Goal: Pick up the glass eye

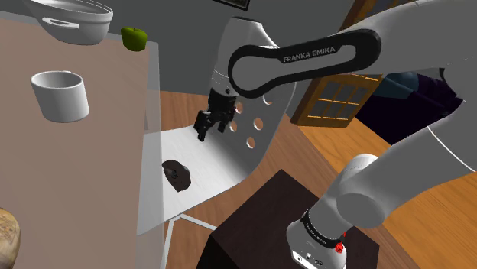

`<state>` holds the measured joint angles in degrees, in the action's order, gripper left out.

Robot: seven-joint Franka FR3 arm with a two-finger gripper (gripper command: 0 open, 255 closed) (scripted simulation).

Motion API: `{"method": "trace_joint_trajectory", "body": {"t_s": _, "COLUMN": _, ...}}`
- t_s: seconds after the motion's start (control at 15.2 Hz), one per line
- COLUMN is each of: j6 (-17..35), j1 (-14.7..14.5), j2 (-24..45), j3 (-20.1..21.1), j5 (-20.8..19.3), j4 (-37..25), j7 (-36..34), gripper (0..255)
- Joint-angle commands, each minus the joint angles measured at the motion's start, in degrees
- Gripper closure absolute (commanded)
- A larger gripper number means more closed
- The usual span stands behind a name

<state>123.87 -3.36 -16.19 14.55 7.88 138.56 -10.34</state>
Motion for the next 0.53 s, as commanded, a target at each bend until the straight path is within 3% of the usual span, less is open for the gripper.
{"method": "trace_joint_trajectory", "body": {"t_s": 0.0, "j6": 3.53, "j1": 0.02, "j2": 4.2, "j3": 1.0, "j5": -0.67, "j4": -1.12, "j7": -1.37, "gripper": 0}}
{"method": "trace_joint_trajectory", "body": {"t_s": 0.46, "j6": 13.69, "j1": -0.72, "j2": 19.79, "j3": 3.42, "j5": -5.93, "j4": -7.28, "j7": -8.08, "gripper": 0}}
